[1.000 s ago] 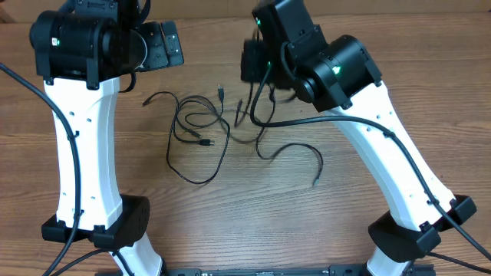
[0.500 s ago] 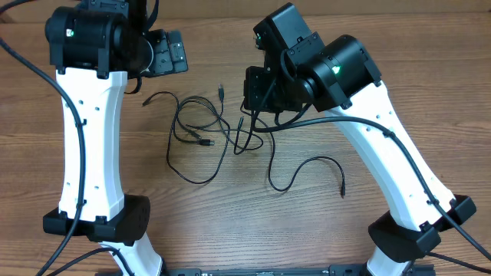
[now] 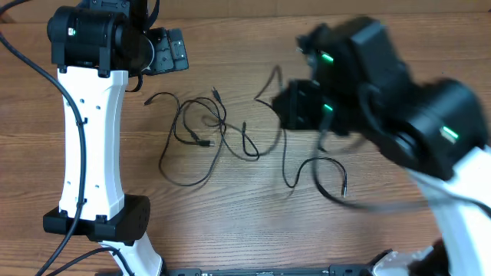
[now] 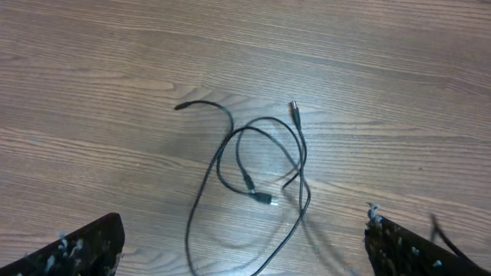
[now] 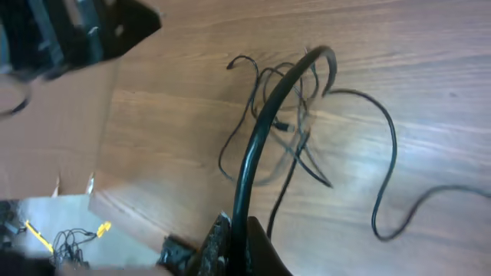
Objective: Untangle cables
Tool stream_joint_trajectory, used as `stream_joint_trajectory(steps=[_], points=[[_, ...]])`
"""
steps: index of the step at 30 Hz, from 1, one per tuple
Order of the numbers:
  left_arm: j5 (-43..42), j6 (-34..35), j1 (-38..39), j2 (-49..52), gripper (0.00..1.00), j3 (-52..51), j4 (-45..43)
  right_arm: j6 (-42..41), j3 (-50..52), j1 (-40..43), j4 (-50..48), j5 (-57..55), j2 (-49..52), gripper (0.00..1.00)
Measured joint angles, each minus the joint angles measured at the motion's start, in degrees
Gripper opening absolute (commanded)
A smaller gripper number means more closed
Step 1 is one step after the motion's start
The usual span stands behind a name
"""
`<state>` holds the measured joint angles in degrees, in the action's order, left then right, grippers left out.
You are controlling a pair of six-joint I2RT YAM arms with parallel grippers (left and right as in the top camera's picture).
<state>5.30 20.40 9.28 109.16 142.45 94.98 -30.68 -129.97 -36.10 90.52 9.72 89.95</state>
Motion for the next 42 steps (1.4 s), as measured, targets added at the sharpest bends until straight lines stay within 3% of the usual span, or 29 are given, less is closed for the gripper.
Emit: stream_joint_trajectory(steps=[6,13,17,22,27,30,36,40,42], points=[[-1.2,0.0,0.0,0.0,1.0,0.0,-0.1,0.1,-0.1,0.0,6.6,2.0,-4.7,0.04],[-2.1,0.0,0.0,0.0,1.0,0.0,0.2,1.5,-0.1,0.0,6.6,6.5,-7.2,0.04],[-2.2,0.0,0.0,0.0,1.0,0.0,0.2,2.7,-0.1,-0.1,4.1,-0.5,-10.2,0.04],[-2.3,0.0,0.0,0.0,1.0,0.0,0.2,6.7,-0.2,-0.1,-11.4,-22.4,-11.6,0.04],[-2.3,-1.6,0.0,0.0,0.98,0.0,1.6,17.3,-0.1,0.0,-27.1,-38.0,-10.5,0.04],[-2.3,-3.1,0.0,0.0,0.89,0.0,1.7,23.1,-0.1,0.0,-32.5,-45.9,-10.0,0.04],[-2.3,-4.3,0.0,0.0,0.9,0.0,0.8,31.6,-0.1,1.2,-39.6,-53.9,-8.3,0.04],[-2.3,-4.4,0.0,0.0,0.91,0.0,0.8,36.7,-0.1,6.7,-47.3,-55.3,-5.7,0.04],[-2.3,-4.4,0.0,0.0,0.85,0.0,0.8,39.0,-0.1,11.3,-53.0,-55.6,-3.7,0.04]])
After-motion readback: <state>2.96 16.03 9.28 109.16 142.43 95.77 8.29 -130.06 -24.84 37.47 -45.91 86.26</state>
